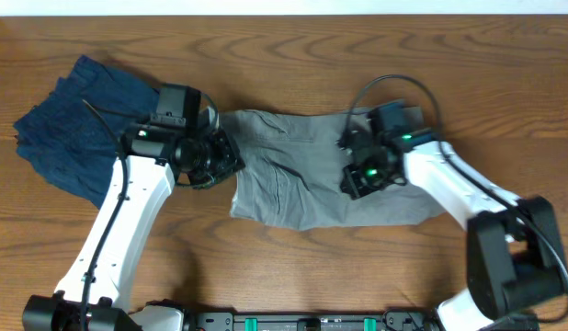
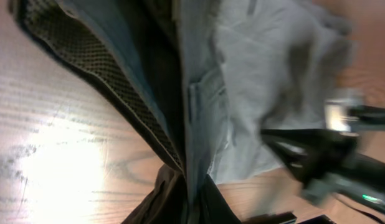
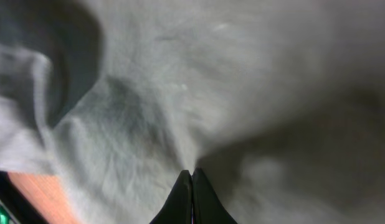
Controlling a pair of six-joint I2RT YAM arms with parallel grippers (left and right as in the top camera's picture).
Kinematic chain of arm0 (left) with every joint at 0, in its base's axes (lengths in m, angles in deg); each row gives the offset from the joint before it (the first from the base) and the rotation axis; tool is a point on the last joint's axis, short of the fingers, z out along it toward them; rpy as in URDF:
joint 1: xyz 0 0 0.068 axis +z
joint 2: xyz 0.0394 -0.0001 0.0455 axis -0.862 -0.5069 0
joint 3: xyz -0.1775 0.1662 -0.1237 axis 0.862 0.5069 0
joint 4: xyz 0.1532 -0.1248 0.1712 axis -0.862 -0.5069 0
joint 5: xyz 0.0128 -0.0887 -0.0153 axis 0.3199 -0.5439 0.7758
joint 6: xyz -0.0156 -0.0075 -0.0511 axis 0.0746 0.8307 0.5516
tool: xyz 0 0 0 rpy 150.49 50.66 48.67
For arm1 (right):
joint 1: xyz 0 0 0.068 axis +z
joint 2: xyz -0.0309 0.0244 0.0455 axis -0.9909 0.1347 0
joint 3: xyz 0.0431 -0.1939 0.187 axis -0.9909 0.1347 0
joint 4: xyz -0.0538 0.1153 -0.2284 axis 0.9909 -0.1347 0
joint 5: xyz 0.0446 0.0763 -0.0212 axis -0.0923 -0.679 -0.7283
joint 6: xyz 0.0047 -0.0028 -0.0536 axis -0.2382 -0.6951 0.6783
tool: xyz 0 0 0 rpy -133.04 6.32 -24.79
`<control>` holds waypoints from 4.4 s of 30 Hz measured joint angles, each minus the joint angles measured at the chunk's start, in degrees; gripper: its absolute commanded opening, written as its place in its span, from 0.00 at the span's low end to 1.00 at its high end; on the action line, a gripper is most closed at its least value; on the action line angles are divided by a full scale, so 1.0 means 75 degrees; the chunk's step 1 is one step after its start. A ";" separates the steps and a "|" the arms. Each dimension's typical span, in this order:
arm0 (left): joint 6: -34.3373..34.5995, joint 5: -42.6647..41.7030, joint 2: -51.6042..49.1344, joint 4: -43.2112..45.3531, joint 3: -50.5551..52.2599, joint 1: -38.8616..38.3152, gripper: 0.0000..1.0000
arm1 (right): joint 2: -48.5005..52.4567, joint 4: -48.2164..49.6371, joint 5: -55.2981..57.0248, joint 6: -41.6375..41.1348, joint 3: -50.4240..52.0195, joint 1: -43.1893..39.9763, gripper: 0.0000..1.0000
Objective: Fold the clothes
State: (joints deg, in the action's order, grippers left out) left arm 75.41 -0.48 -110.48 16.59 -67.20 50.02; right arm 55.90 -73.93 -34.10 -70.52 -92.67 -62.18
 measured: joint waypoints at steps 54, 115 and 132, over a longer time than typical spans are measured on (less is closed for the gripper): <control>0.1192 0.0254 -0.0428 0.1967 -0.0863 -0.3045 0.06 | -0.0562 0.1332 0.2294 -0.1574 0.1346 -0.1023 0.21; -0.0283 0.0548 -0.4526 -0.0323 -0.1078 -0.2014 0.23 | -0.1719 0.2873 0.3937 -0.3258 0.2192 -0.1177 0.37; -0.1495 0.2317 -0.1993 0.1259 -0.1014 -0.1877 0.98 | -0.1719 0.3016 0.4226 -0.2413 0.2189 -0.1297 0.47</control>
State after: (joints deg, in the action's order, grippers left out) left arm 64.19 16.90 -125.43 26.04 -74.81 35.95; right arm 43.01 -51.31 -2.40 -88.62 -76.25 -71.91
